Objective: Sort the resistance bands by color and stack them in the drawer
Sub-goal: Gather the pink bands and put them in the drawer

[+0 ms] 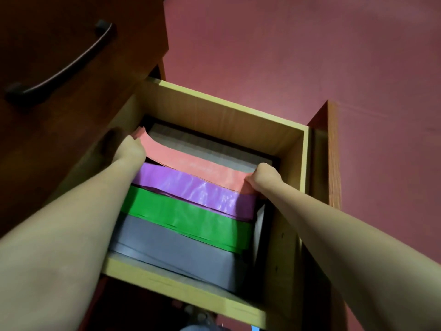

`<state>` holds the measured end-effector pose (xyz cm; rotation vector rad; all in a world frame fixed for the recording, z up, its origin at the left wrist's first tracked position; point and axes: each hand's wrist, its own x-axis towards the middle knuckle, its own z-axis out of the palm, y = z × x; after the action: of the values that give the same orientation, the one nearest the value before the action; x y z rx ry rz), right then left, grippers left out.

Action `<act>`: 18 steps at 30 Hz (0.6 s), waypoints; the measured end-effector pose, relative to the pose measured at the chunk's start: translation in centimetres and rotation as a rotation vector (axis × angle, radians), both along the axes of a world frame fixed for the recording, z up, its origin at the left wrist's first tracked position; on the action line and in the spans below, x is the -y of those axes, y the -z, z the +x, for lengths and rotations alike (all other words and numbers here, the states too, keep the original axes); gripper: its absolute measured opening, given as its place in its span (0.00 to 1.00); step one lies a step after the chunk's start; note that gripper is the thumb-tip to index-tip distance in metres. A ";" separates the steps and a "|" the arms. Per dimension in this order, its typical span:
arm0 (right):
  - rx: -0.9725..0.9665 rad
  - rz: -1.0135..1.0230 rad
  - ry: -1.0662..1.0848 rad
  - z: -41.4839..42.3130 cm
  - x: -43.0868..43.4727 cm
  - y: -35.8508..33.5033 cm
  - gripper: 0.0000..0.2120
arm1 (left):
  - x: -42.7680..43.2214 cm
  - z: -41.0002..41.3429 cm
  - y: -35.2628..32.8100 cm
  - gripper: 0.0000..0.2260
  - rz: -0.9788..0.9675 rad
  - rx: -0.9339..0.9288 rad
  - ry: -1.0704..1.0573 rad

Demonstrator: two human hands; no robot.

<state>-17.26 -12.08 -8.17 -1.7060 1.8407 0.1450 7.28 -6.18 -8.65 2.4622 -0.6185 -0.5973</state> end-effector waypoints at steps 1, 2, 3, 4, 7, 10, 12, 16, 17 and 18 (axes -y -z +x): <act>-0.021 -0.003 -0.025 0.0 0.0 0.2 0.14 | 0.1 -0.1 0.0 0.20 0.017 0.004 0.001; -0.054 0.004 -0.063 -0.1 -0.1 0.2 0.16 | 0.4 0.0 0.1 0.20 0.007 0.015 0.004; -0.083 -0.007 -0.100 0.1 -0.2 -0.1 0.18 | 0.4 -0.2 -0.3 0.21 0.053 -0.015 0.030; -0.119 -0.019 -0.142 0.1 -0.3 -0.6 0.20 | 0.5 -0.4 -0.5 0.21 0.056 -0.006 0.039; -0.206 -0.068 -0.275 -0.1 -0.1 -2.1 0.20 | 0.6 -1.0 -1.9 0.22 0.066 -0.009 0.030; -0.196 -0.174 -0.375 -0.1 -0.4 -4.5 0.17 | 0.5 -2.7 -3.6 0.21 -0.033 0.021 0.079; -0.092 -0.254 -0.386 -0.3 -1.0 -6.5 0.16 | 0.6 -4.4 -4.8 0.20 -0.157 0.001 0.152; 0.304 -0.317 -0.255 -1.8 -2.2 -12.0 0.11 | 0.5 -9.9 -8.7 0.16 -0.478 -0.098 0.307; 0.387 -0.313 -0.197 -2.9 -2.8 -13.2 0.10 | 0.2 -12.0 -10.0 0.15 -0.526 -0.131 0.339; 0.437 -0.315 -0.143 -4.1 -3.3 -14.3 0.09 | -0.3 -14.1 -11.2 0.13 -0.566 -0.171 0.372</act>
<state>-21.40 -8.74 6.10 -1.8968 1.4705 -0.4500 -6.83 -5.86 2.53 1.7634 -1.0253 -0.6549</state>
